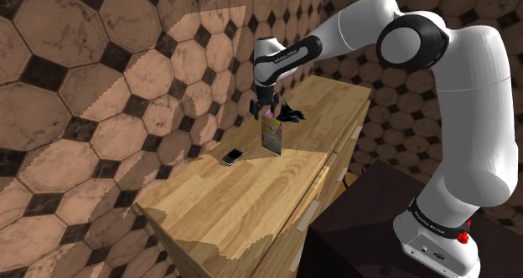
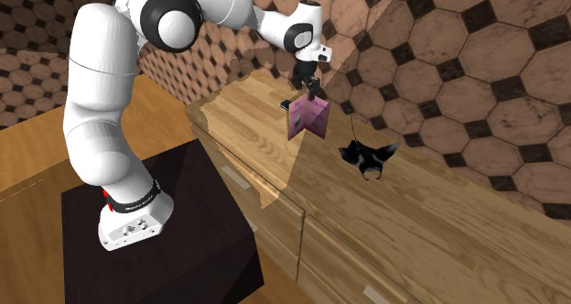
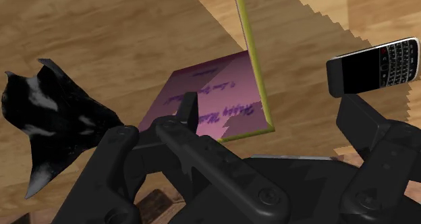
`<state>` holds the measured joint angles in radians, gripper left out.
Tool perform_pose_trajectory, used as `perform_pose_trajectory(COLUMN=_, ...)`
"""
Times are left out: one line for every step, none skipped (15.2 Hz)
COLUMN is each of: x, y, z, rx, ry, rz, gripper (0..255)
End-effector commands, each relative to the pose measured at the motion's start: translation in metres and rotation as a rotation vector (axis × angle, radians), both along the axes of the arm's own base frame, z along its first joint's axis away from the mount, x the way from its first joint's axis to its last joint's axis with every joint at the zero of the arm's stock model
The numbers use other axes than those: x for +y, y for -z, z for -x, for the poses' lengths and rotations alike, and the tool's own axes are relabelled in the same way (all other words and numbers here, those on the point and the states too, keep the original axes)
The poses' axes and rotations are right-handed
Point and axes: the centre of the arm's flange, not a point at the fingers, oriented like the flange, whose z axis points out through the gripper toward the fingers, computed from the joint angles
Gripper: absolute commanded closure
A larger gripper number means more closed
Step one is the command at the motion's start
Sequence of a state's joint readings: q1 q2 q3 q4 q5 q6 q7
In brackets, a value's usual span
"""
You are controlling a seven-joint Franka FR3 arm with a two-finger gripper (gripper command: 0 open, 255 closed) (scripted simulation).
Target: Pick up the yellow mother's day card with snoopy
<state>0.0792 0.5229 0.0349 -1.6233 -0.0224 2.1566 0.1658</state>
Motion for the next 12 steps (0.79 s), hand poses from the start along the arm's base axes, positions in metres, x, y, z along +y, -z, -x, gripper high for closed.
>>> perform_pose_trajectory(x=0.000, y=0.009, z=-0.002, rx=-0.001, ry=0.000, rz=0.000, gripper=0)
perform_pose_trajectory(x=0.000, y=0.015, z=-0.002, rx=-0.001, ry=0.000, rz=0.000, gripper=0)
perform_pose_trajectory(x=0.000, y=0.020, z=-0.002, rx=-0.001, ry=0.000, rz=0.000, gripper=0)
perform_pose_trajectory(x=0.000, y=0.025, z=-0.002, rx=-0.001, ry=0.000, rz=0.000, gripper=0)
perform_pose_trajectory(x=0.000, y=0.028, z=-0.002, rx=-0.001, ry=0.000, rz=0.000, gripper=0)
perform_pose_trajectory(x=0.000, y=0.028, z=-0.002, rx=-0.001, ry=0.000, rz=0.000, gripper=0)
perform_pose_trajectory(x=0.000, y=0.028, z=-0.002, rx=-0.001, ry=0.000, rz=0.000, gripper=255)
perform_pose_trajectory(x=0.000, y=0.028, z=-0.002, rx=-0.001, ry=0.000, rz=0.000, gripper=255)
perform_pose_trajectory(x=0.000, y=0.029, z=-0.002, rx=-0.001, ry=0.000, rz=0.000, gripper=255)
perform_pose_trajectory(x=0.000, y=0.028, z=-0.002, rx=-0.001, ry=0.000, rz=0.000, gripper=255)
perform_pose_trajectory(x=0.000, y=0.028, z=-0.002, rx=-0.001, ry=0.000, rz=0.000, gripper=255)
perform_pose_trajectory(x=0.000, y=0.028, z=-0.002, rx=-0.001, ry=0.000, rz=0.000, gripper=255)
